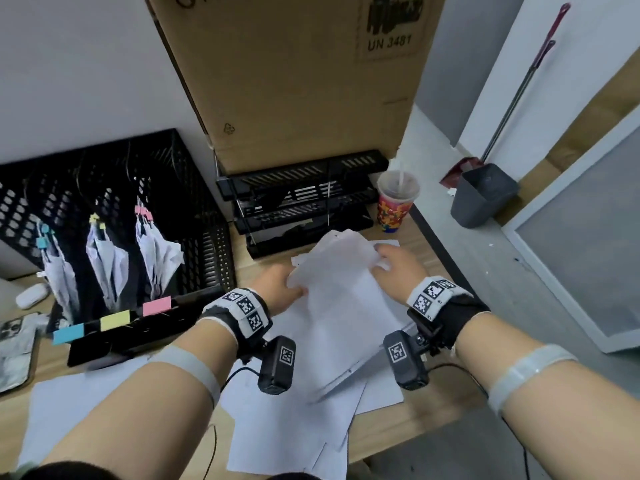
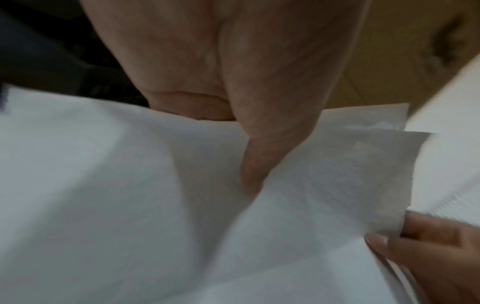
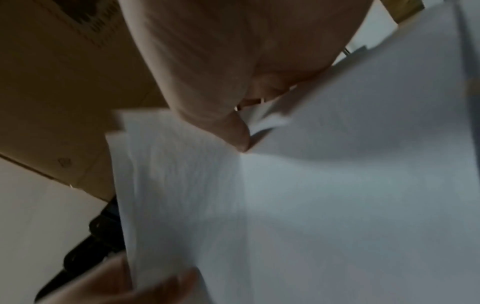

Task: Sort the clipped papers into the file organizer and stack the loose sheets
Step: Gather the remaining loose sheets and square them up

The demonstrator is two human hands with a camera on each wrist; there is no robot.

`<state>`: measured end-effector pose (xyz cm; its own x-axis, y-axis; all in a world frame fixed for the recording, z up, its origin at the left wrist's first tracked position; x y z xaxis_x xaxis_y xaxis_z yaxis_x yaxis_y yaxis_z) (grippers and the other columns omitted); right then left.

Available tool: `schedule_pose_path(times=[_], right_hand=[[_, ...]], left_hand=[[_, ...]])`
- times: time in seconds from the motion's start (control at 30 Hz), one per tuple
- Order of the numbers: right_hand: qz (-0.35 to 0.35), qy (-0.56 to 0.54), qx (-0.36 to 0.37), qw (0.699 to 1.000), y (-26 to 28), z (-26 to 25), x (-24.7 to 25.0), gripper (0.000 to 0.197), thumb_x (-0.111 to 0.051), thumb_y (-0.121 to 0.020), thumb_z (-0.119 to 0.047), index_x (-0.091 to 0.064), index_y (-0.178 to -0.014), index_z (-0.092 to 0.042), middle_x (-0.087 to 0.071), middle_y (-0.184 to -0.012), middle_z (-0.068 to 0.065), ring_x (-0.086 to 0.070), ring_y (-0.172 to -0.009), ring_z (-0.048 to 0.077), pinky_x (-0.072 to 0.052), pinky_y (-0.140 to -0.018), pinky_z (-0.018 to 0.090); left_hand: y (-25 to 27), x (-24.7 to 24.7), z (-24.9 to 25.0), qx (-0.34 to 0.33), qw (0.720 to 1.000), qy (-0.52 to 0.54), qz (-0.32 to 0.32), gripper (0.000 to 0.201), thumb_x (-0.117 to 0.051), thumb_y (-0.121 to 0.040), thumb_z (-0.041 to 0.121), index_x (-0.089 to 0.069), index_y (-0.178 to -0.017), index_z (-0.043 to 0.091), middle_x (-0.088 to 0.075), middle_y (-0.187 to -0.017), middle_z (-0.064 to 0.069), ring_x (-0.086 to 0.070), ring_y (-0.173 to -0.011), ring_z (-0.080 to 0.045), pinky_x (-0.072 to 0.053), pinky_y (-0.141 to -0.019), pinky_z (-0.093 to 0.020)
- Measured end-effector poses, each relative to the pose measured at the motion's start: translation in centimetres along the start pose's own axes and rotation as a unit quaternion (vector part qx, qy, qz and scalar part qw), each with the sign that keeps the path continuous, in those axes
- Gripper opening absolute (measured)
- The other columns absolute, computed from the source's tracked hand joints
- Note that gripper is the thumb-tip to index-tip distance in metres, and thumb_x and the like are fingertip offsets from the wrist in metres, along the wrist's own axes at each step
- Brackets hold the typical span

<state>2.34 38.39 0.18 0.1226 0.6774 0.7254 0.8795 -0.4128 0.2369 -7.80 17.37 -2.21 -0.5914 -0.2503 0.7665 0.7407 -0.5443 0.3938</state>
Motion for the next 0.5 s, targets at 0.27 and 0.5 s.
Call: schedule_pose_path(times=[0.27, 0.5], right_hand=[[-0.102, -0.140, -0.354, 0.919, 8.2, 11.6, -7.5, 0.033, -0.059, -0.084, -0.020, -0.056, -0.113, -0.003, -0.058, -0.099, 0.012, -0.061, -0.080, 0.029, -0.057, -0.073, 0.037], [-0.130, -0.312, -0.435, 0.835, 13.5, 10.8, -15.3, 0.030, -0.065, -0.086, -0.023, -0.060, -0.104, 0.001, -0.072, -0.099, 0.018, -0.071, -0.075, 0.025, -0.050, -0.044, 0.023]], left_hand=[[2.6, -5.3, -10.8, 0.199, 0.977, 0.080, -0.014, 0.030, -0.069, -0.084, 0.011, -0.070, -0.113, 0.002, -0.073, -0.110, -0.020, -0.069, -0.101, -0.035, -0.055, -0.085, -0.036], [2.8, -8.6, -12.9, 0.184, 0.982, 0.032, -0.036, 0.044, -0.063, -0.072, 0.027, -0.067, -0.114, 0.016, -0.071, -0.112, -0.016, -0.066, -0.101, -0.036, -0.056, -0.089, -0.039]])
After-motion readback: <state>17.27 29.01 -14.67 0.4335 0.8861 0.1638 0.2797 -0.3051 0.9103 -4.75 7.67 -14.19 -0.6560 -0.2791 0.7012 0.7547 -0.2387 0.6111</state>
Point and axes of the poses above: each hand's wrist, its own y-axis away from the middle knuckle, its own x-axis out of the back of the hand, z = x × y, the point moved 10 cm from there along -y, towards the middle knuckle
